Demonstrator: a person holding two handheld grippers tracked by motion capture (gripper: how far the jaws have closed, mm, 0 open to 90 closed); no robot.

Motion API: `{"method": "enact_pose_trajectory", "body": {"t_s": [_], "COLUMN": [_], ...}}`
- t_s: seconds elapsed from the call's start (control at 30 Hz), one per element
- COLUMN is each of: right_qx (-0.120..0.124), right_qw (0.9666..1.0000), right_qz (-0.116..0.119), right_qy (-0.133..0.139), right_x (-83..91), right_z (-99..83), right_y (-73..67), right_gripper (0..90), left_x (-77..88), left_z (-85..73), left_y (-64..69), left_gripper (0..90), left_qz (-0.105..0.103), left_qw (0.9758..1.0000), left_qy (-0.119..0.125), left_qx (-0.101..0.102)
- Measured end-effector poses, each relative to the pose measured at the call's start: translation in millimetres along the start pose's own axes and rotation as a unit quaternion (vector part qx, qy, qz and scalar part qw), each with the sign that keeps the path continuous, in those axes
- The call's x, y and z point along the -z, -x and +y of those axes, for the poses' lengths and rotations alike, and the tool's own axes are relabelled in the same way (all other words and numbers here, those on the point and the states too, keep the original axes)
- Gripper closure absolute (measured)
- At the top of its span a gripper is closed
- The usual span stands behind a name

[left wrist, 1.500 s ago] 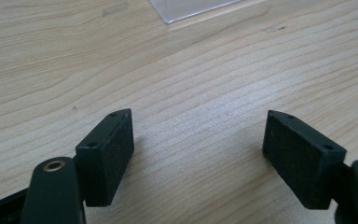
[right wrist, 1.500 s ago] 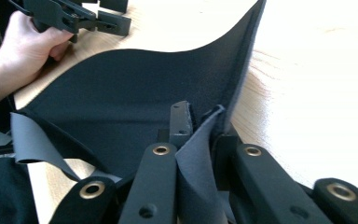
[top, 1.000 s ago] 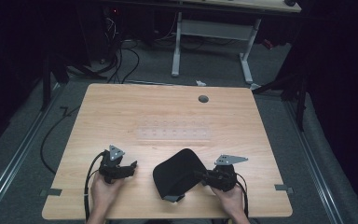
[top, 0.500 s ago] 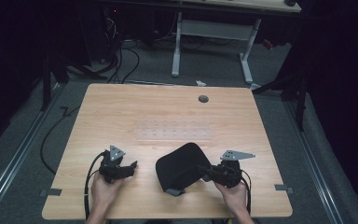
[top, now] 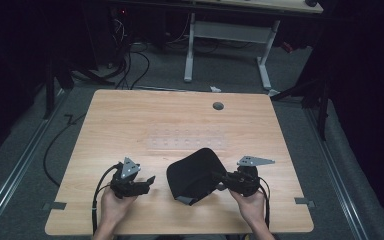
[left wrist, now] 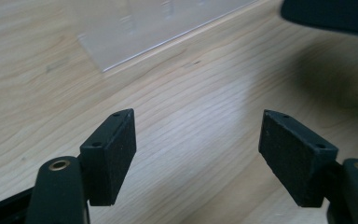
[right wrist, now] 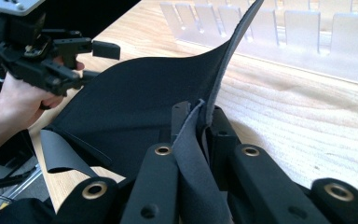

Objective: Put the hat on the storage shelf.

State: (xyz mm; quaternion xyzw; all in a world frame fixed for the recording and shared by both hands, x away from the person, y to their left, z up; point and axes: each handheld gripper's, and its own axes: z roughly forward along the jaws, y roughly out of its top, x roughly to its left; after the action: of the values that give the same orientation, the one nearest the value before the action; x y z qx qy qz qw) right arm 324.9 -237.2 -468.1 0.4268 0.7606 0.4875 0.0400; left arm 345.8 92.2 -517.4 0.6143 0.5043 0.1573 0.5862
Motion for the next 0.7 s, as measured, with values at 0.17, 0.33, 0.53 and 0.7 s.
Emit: {"method": "enact_pose_trajectory", "body": {"t_s": [0.17, 0.33, 0.53, 0.7], "right_qx": [-0.007, -0.015, -0.021, -0.026], "right_qw": [1.0000, 0.9999, 0.9998, 0.9996], "right_qz": [0.001, -0.002, -0.005, -0.010], "right_qy": [0.004, 0.009, 0.001, -0.008], "right_x": [0.9, 3.0, 1.2, -0.4], "right_z": [4.8, 9.7, 13.6, 14.4], "right_y": [-0.1, 1.7, 1.5, 1.3], "right_gripper": [84.5, 84.5, 84.5, 84.4], "left_x": [2.7, 5.2, 7.7, 6.9], "left_z": [-0.9, -1.2, -0.2, -0.1], "left_y": [17.2, 35.0, 52.1, 60.5], "left_gripper": [26.8, 25.4, 25.0, 25.0], "left_qz": [-0.027, -0.055, -0.086, -0.099], "left_qw": [0.9995, 0.9977, 0.9948, 0.9932], "left_qy": [-0.006, -0.011, -0.012, -0.008], "left_qx": [-0.016, -0.038, -0.054, -0.061]}}
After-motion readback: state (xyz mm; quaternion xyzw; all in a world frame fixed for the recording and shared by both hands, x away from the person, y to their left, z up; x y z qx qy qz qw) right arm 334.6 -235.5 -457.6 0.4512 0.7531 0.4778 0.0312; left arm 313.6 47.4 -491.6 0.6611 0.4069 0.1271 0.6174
